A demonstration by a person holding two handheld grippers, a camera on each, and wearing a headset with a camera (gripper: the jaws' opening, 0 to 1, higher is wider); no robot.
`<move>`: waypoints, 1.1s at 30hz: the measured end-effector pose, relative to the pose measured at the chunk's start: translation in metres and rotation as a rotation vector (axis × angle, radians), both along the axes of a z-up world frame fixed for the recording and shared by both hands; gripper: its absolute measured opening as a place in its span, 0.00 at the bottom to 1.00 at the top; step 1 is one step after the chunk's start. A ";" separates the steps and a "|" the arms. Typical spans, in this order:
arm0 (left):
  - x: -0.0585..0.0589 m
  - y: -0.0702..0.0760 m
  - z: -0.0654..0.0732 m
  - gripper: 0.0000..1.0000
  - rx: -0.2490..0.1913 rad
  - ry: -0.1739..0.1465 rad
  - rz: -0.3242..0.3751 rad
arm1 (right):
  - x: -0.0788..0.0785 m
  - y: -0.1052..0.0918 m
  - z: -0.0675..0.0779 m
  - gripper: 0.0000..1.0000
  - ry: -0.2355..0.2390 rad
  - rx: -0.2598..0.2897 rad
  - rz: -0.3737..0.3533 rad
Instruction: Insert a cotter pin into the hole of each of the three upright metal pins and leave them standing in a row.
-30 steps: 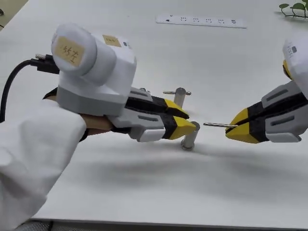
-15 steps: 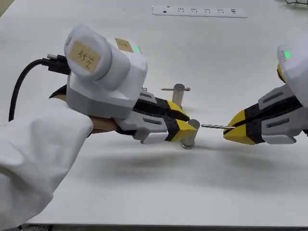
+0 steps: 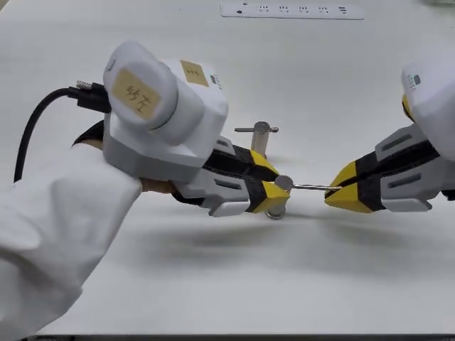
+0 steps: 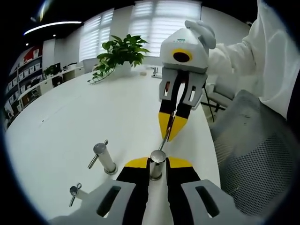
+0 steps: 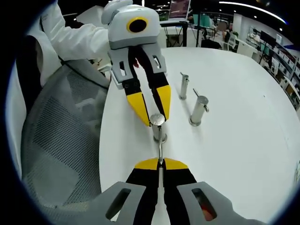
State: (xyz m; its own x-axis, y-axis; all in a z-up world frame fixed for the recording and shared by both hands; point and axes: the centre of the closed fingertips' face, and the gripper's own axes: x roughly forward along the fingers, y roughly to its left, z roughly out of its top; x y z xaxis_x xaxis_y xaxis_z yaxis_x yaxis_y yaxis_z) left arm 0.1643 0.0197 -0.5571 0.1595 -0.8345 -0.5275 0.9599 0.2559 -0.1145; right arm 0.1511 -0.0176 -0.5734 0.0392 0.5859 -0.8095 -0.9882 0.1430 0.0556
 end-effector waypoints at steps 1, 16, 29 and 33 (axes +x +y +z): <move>0.000 0.000 0.000 0.11 -0.002 -0.001 -0.006 | 0.000 0.001 0.001 0.00 -0.001 0.004 0.002; -0.001 -0.001 0.000 0.10 0.021 -0.049 -0.052 | 0.009 0.006 -0.008 0.00 -0.015 -0.011 0.030; -0.004 -0.004 0.001 0.10 0.031 -0.050 -0.059 | 0.010 0.030 -0.010 0.00 -0.029 -0.016 0.072; -0.004 -0.004 0.001 0.10 0.034 -0.053 -0.064 | 0.011 0.033 -0.010 0.00 -0.034 -0.010 0.084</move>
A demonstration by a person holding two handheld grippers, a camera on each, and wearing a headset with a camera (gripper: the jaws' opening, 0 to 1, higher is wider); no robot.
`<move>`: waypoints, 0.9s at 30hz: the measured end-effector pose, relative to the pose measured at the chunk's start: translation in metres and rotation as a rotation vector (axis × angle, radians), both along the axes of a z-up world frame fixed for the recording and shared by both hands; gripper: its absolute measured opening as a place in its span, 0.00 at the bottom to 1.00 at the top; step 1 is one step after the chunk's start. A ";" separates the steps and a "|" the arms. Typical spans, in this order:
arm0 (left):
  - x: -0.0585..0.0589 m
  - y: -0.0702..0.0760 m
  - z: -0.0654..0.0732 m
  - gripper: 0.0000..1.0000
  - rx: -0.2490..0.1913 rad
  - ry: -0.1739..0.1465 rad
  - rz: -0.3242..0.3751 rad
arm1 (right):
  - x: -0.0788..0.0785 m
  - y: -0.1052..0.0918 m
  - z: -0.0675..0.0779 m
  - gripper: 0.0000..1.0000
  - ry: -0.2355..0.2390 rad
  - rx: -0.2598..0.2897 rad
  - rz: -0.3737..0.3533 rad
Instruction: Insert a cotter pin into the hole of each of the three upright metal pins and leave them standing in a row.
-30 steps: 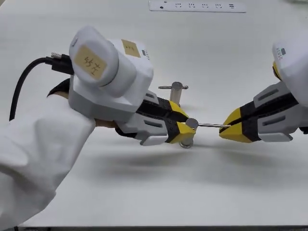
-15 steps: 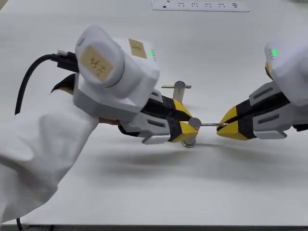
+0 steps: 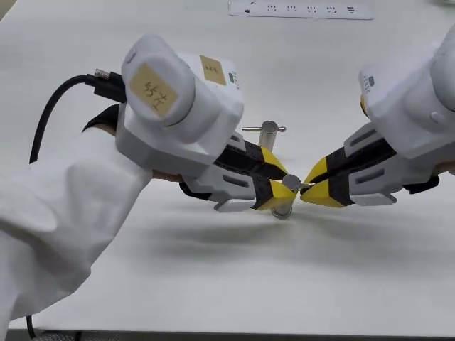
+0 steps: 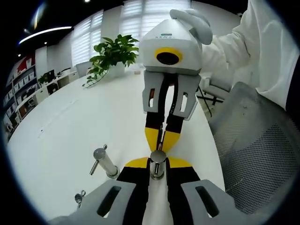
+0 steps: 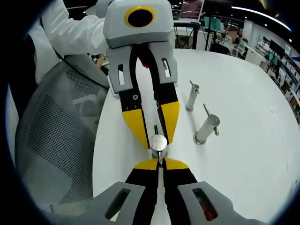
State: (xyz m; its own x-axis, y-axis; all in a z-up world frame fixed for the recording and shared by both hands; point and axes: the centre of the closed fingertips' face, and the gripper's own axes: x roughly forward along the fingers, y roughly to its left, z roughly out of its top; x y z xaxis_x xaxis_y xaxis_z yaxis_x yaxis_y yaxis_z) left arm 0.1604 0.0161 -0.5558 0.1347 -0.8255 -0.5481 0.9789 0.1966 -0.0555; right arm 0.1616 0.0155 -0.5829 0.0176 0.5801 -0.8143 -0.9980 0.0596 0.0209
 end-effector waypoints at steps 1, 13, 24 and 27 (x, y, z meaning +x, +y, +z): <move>0.000 0.000 0.000 0.10 0.001 0.000 0.000 | 0.001 0.001 0.000 0.00 -0.014 0.002 0.004; 0.000 0.000 0.000 0.10 0.007 -0.008 -0.005 | 0.007 -0.015 0.012 0.05 -0.045 0.025 -0.044; 0.001 0.000 -0.001 0.10 0.009 -0.002 -0.001 | 0.003 -0.009 0.015 0.00 -0.043 0.044 -0.042; 0.001 0.000 -0.001 0.10 0.007 -0.001 0.002 | 0.002 -0.006 0.017 0.00 -0.047 0.052 -0.042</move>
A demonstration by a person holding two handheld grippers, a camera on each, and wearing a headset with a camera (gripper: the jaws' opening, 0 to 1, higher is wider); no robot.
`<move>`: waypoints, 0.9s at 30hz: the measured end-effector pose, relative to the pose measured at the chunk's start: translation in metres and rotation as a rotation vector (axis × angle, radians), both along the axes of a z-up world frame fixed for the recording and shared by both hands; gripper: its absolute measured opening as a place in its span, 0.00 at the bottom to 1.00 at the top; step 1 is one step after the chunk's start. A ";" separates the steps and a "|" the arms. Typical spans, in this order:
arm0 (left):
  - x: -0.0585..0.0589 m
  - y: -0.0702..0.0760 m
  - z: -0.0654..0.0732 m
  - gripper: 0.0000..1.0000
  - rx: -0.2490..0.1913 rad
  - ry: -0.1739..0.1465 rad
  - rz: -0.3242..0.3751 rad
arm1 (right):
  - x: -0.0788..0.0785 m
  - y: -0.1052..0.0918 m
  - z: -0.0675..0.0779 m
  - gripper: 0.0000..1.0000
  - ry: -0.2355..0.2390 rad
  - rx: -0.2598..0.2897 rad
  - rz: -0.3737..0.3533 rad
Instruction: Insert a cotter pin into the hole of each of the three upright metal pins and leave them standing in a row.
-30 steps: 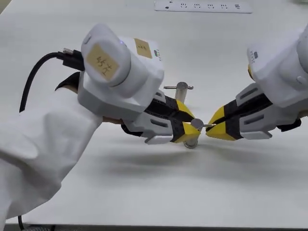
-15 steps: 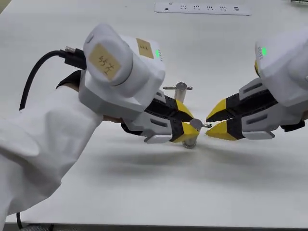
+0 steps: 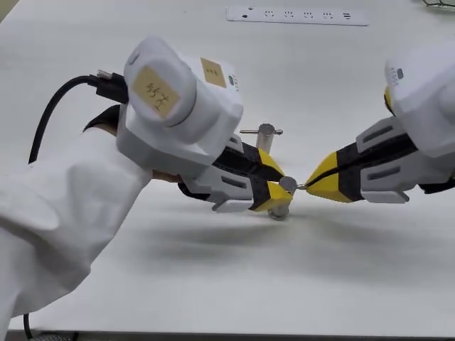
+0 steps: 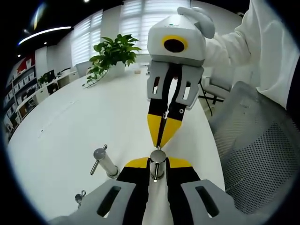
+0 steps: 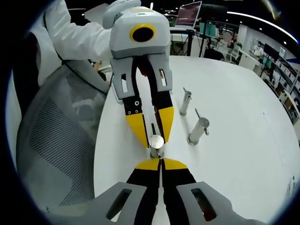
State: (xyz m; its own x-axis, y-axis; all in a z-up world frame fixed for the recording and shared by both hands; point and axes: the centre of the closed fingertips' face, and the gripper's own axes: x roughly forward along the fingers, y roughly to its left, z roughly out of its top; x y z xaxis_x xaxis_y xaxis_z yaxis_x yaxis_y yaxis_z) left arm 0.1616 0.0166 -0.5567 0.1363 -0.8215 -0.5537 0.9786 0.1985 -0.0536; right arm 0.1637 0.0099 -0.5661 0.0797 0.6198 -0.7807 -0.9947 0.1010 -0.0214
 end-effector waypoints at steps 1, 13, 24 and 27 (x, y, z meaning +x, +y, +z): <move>0.000 0.000 0.000 0.10 0.003 -0.005 -0.003 | -0.001 0.001 0.000 0.00 0.005 -0.001 0.009; 0.001 -0.001 0.002 0.10 -0.006 -0.025 -0.008 | -0.001 0.001 -0.001 0.00 -0.003 -0.009 0.010; 0.004 0.023 0.015 0.51 -0.127 0.052 0.131 | -0.003 0.001 0.002 0.10 0.001 0.015 -0.025; 0.001 0.037 0.014 0.59 -0.129 0.068 0.165 | -0.004 0.001 0.002 0.13 0.002 0.027 -0.039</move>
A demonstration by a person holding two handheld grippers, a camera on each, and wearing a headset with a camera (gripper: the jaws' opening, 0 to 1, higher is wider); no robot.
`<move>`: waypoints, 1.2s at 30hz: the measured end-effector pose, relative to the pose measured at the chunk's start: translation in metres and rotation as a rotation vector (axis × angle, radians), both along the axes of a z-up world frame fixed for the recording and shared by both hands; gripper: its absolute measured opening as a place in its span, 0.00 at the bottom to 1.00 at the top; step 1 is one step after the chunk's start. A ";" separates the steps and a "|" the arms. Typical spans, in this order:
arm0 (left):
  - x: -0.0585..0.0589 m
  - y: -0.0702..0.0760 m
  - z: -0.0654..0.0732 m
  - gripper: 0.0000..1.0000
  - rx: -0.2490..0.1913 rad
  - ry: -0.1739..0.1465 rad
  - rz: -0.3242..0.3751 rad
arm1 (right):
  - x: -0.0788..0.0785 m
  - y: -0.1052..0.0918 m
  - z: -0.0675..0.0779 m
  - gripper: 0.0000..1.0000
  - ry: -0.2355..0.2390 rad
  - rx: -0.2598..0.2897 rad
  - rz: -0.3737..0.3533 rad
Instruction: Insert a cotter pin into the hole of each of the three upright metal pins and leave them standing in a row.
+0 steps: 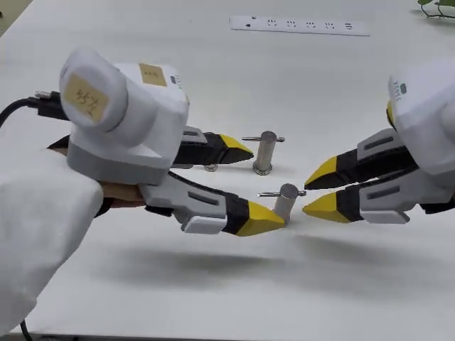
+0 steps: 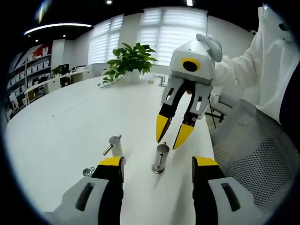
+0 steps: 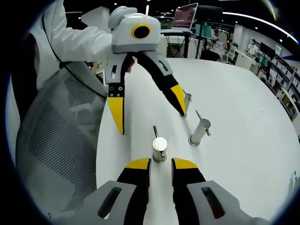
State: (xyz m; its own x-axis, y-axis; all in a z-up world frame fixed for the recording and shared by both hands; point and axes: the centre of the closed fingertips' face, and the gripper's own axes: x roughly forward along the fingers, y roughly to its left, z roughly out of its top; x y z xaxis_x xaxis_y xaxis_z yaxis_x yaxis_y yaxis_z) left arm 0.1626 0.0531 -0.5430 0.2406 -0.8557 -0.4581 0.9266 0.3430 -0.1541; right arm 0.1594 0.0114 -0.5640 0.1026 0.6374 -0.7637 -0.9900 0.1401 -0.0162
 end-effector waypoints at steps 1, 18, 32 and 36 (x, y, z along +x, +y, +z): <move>-0.001 0.003 -0.001 0.63 0.000 0.017 0.013 | 0.000 0.000 0.000 0.15 0.001 0.002 -0.001; -0.043 0.019 0.007 0.99 -0.034 0.098 -0.042 | -0.002 0.012 -0.004 0.19 -0.009 0.010 0.003; -0.052 0.017 0.012 0.99 -0.032 0.086 -0.012 | 0.000 0.024 -0.010 0.17 0.005 0.023 0.017; -0.044 0.022 0.015 0.99 -0.027 0.059 0.068 | 0.000 0.025 -0.012 0.14 0.010 0.024 0.020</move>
State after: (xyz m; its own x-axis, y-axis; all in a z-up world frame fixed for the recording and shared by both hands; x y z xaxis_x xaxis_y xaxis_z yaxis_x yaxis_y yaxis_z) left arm 0.1185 0.0751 -0.5276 0.2714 -0.8508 -0.4499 0.8905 0.3994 -0.2180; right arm 0.1594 0.0367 -0.5762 0.0822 0.6577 -0.7488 -0.9927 0.1205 -0.0031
